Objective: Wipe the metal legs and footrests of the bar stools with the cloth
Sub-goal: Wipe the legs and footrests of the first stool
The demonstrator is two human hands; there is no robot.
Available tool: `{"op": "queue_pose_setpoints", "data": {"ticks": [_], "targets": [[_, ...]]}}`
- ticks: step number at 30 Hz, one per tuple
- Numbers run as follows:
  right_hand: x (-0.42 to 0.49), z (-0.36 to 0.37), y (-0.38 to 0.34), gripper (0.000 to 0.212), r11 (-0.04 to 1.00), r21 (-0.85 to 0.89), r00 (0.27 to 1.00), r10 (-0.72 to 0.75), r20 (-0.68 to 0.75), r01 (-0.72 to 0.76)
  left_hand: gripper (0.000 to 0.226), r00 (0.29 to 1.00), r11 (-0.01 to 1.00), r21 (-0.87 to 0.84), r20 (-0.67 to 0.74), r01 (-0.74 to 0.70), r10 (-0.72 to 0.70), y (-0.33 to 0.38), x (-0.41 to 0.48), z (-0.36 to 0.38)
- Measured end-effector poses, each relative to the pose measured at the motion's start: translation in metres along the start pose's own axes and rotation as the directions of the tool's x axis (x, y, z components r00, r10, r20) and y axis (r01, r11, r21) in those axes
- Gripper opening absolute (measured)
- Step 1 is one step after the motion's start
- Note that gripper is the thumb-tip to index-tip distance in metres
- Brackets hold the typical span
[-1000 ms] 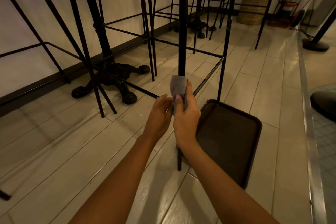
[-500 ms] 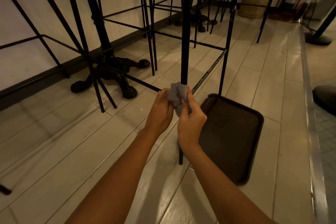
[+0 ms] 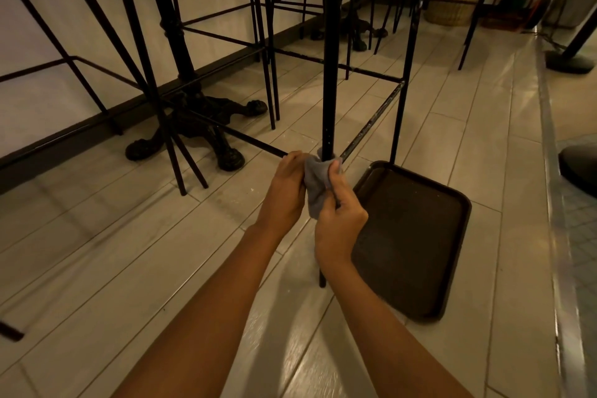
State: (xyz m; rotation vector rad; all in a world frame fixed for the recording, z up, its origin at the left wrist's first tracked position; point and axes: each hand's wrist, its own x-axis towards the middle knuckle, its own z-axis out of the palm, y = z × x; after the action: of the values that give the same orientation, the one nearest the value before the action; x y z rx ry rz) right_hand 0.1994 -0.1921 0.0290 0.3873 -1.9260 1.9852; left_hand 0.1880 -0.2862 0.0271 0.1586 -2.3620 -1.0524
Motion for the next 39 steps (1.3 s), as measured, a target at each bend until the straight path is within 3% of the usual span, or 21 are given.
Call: {"op": "queue_pose_setpoints", "data": {"ticks": [3, 7, 9, 11, 16, 19, 25, 32, 39], "targets": [[-0.003, -0.001, 0.005, 0.041, 0.999, -0.038, 1.0, 0.012, 0.003, -0.012, 0.034, 0.997, 1.0, 0.004, 0.07, 0.012, -0.013, 0.005, -0.005, 0.001], [-0.005, -0.004, 0.001, 0.041, 0.998, -0.026, 0.998, 0.057, -0.008, -0.058, 0.049, 0.979, 0.904, 0.386, 0.152, -0.185, 0.136, -0.011, -0.005, 0.011], [-0.003, 0.0, -0.006, 0.041, 0.997, 0.008, 0.997, 0.073, -0.02, -0.073, 0.053, 0.96, 0.83, 0.503, 0.249, -0.239, 0.125, -0.023, 0.0, 0.013], [-0.003, 0.003, -0.01, 0.042, 0.996, 0.038, 0.996, 0.083, -0.035, -0.082, 0.053, 0.951, 0.842, 0.475, 0.281, -0.257, 0.132, -0.026, 0.001, 0.012], [-0.013, 0.002, 0.004, 0.044, 0.999, 0.015, 0.998, 0.044, -0.052, -0.043, 0.046, 0.969, 0.932, 0.266, 0.1, -0.246, 0.227, -0.004, -0.01, 0.005], [-0.022, -0.001, 0.018, 0.045, 0.995, 0.006, 0.994, 0.096, -0.054, -0.096, 0.048, 0.981, 0.959, 0.21, 0.063, -0.19, 0.181, -0.004, -0.009, 0.006], [-0.038, -0.01, 0.037, 0.047, 0.962, -0.009, 0.962, 0.272, -0.021, -0.272, 0.046, 0.981, 0.949, 0.245, 0.041, -0.196, 0.192, -0.007, -0.007, 0.007], [-0.03, 0.0, 0.02, 0.046, 0.979, 0.036, 0.978, 0.201, -0.059, -0.199, 0.052, 0.987, 0.957, 0.239, 0.059, -0.162, 0.152, -0.005, -0.009, 0.007], [-0.035, -0.005, 0.033, 0.043, 0.971, 0.027, 0.968, 0.241, -0.071, -0.239, 0.041, 0.984, 0.951, 0.25, 0.038, -0.18, 0.176, -0.009, -0.009, 0.009]]}}
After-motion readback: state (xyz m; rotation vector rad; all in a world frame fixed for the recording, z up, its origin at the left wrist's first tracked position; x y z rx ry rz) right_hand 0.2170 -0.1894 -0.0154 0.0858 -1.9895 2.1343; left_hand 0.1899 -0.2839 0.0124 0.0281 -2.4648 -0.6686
